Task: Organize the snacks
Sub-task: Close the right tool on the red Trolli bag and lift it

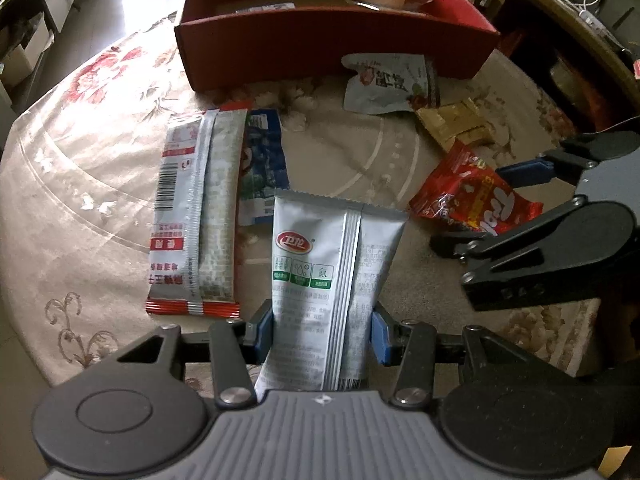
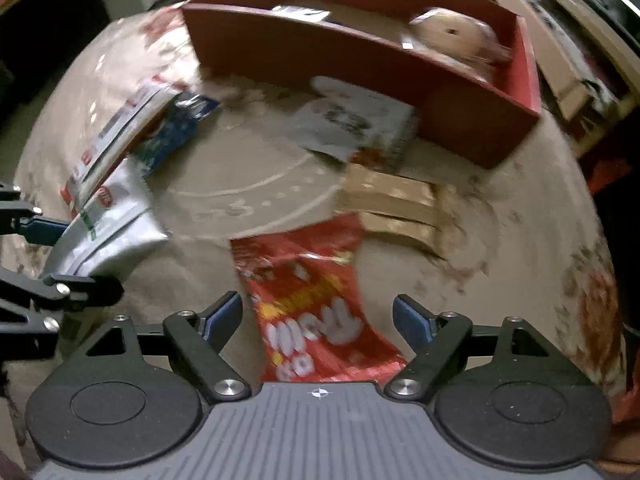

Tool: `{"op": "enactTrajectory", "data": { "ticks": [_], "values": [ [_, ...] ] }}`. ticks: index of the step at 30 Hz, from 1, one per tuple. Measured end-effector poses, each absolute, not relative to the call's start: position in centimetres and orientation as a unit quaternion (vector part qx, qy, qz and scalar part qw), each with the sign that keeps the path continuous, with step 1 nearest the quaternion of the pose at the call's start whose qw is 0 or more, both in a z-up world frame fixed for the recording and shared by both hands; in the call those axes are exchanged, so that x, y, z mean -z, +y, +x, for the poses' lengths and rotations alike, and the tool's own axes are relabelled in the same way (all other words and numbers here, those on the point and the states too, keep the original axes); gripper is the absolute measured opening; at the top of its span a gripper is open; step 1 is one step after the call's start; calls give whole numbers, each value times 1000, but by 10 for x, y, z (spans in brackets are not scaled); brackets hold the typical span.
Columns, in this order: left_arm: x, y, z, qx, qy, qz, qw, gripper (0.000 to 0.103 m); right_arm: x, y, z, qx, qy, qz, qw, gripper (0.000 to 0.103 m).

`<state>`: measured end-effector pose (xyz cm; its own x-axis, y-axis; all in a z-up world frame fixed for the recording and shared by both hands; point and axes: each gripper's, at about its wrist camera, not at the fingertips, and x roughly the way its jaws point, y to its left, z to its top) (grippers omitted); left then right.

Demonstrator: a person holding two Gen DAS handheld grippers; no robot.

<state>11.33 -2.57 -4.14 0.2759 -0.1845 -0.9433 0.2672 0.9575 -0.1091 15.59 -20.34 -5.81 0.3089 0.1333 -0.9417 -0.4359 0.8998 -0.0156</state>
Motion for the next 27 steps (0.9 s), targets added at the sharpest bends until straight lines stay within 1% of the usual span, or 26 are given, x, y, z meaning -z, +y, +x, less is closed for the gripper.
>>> {"op": "enactTrajectory", "data": {
  "ticks": [4,8,11,12,14,16,23,25,27],
  "values": [
    [43,-28,115,138,581,41,801,55,60,-196,159,-181,560,-142,796,87],
    [44,-29,114,139,579,41,802,62,60,-201,156,-182,566,-126,794,87],
    [45,-34,110,128,573,54,808,62,61,-204,155,-182,564,-117,797,87],
    [45,-37,108,123,574,61,808,60,61,-203,154,-185,563,-118,797,83],
    [44,-38,105,115,572,66,810,54,57,-203,149,-193,560,-119,797,70],
    [43,-38,105,112,573,55,810,51,52,-205,144,-196,559,-121,797,61],
    [42,-45,95,121,575,44,808,51,44,-220,121,-189,560,-112,799,60],
    [44,-48,94,118,576,51,807,55,46,-221,118,-185,558,-114,801,60],
    [45,-50,95,116,573,52,809,65,50,-221,118,-181,560,-121,799,63]
  ]
}}
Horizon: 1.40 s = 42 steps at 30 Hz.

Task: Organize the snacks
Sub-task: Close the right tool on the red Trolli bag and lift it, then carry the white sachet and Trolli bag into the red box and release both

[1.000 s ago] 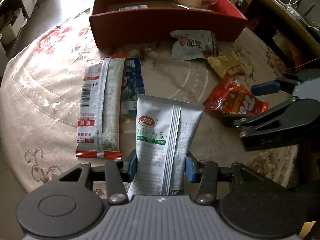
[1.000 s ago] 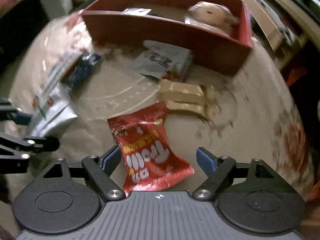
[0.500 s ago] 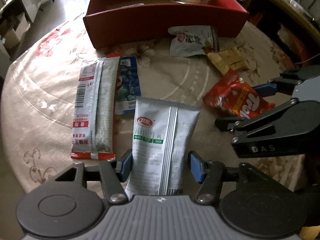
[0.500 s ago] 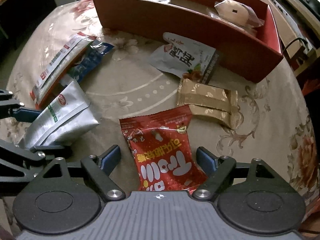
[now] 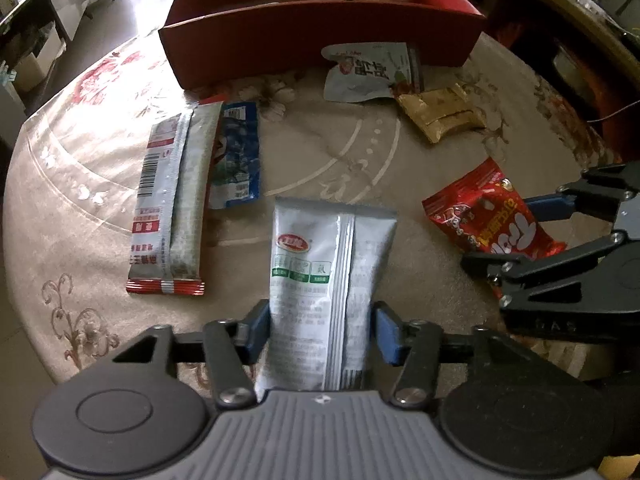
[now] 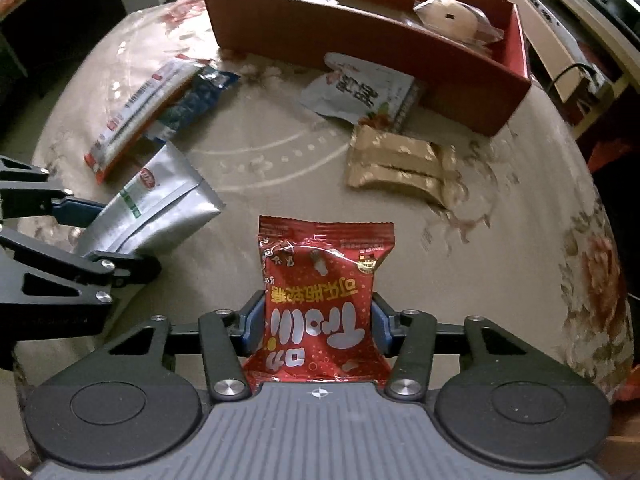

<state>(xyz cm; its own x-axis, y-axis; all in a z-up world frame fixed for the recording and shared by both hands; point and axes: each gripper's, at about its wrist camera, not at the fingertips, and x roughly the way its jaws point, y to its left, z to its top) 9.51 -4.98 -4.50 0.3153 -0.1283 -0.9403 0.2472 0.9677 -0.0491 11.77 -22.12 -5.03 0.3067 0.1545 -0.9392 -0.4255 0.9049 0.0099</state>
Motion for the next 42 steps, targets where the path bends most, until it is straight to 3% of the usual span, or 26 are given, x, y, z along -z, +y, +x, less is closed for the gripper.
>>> {"op": "enactTrajectory", "data": {
  "ticks": [3,6,8,10,11,13,42],
  "values": [
    [47,-51,97,108,567,60,815,72,52,-220,120,-185,557,-120,801,76],
    [49,-51,96,105,565,65,816,72,57,-218,123,-180,556,-133,801,86],
    [49,-53,94,103,566,70,815,68,58,-222,124,-179,560,-118,800,83],
    [46,-54,90,105,564,76,816,55,56,-224,122,-180,561,-111,800,73],
    [44,-54,89,107,564,73,816,52,55,-225,121,-181,561,-108,800,64],
    [40,-54,88,113,563,60,816,50,53,-226,119,-177,561,-105,802,60],
    [-25,-57,133,98,471,15,876,47,-19,-248,146,-144,452,-35,880,59]
  ]
}}
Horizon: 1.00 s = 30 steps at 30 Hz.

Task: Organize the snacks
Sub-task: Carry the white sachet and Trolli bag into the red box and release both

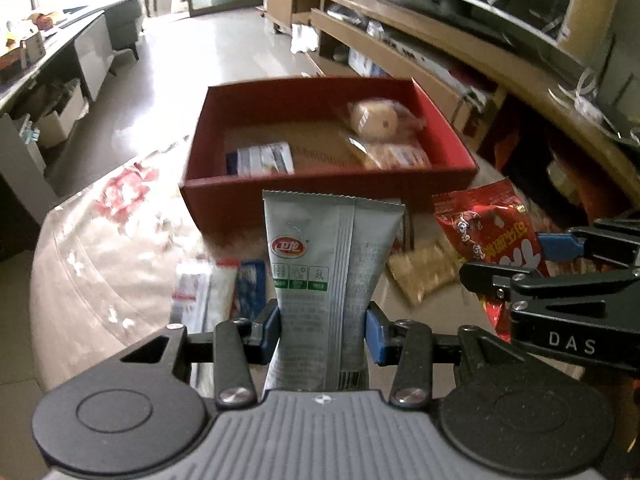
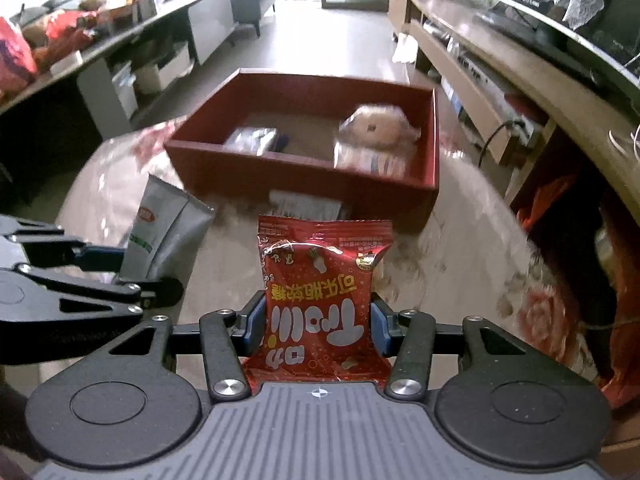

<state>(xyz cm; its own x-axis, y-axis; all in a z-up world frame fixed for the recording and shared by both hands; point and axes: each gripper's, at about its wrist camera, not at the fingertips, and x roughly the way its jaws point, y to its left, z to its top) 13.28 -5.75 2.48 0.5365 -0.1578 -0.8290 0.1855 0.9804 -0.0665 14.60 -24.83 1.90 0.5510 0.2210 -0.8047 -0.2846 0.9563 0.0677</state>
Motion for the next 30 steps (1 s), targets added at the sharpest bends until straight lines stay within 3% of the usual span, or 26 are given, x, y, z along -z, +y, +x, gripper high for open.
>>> {"op": "enactTrajectory", "data": {
  "ticks": [9,30],
  "values": [
    [-53,-58,181,82,443,-18,892,46,-44,-249,179,-139,415,-10,899,59],
    [-36,-65,299,42,440,-44,896,46,-28,-247,285,-100,422,0,901,59]
  ]
}}
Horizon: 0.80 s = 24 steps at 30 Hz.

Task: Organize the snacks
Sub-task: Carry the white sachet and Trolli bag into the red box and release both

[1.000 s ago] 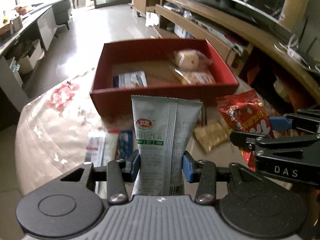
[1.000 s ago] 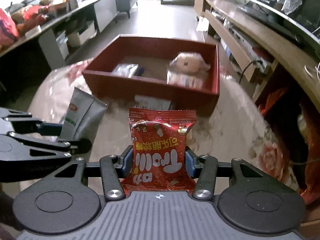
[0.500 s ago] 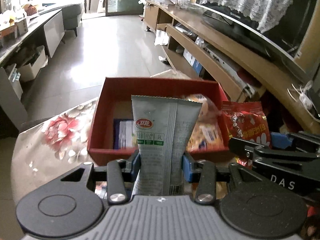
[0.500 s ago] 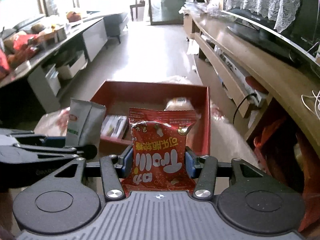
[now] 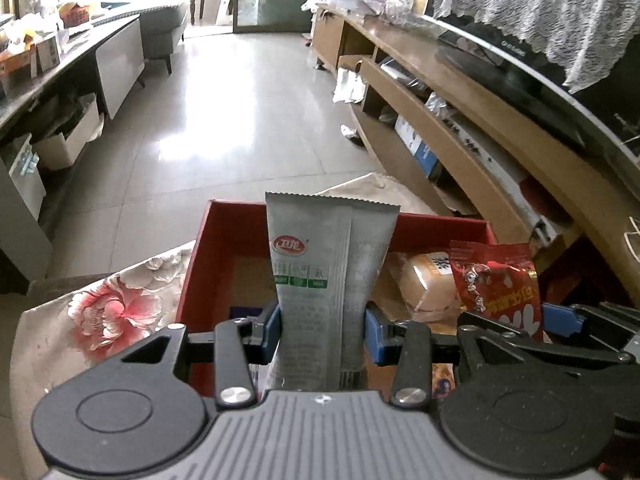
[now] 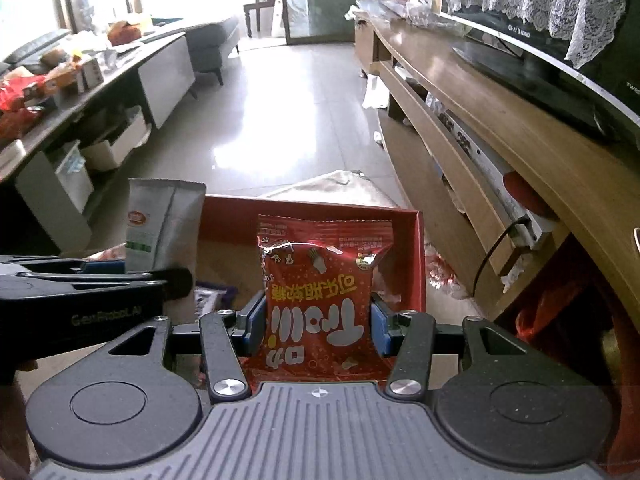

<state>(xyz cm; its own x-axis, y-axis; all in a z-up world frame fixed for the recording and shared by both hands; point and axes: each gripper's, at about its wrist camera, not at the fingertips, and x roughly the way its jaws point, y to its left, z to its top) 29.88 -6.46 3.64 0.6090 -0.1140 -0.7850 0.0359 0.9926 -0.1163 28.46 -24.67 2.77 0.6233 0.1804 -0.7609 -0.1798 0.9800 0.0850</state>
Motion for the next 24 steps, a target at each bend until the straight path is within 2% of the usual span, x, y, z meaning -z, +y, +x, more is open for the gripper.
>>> {"op": "enactTrajectory", "data": {
  "ticks": [24],
  "values": [
    [4,-66,327,18,481,-33,876,46,14,-235,321,-94,467,-15,879,60]
  ]
}}
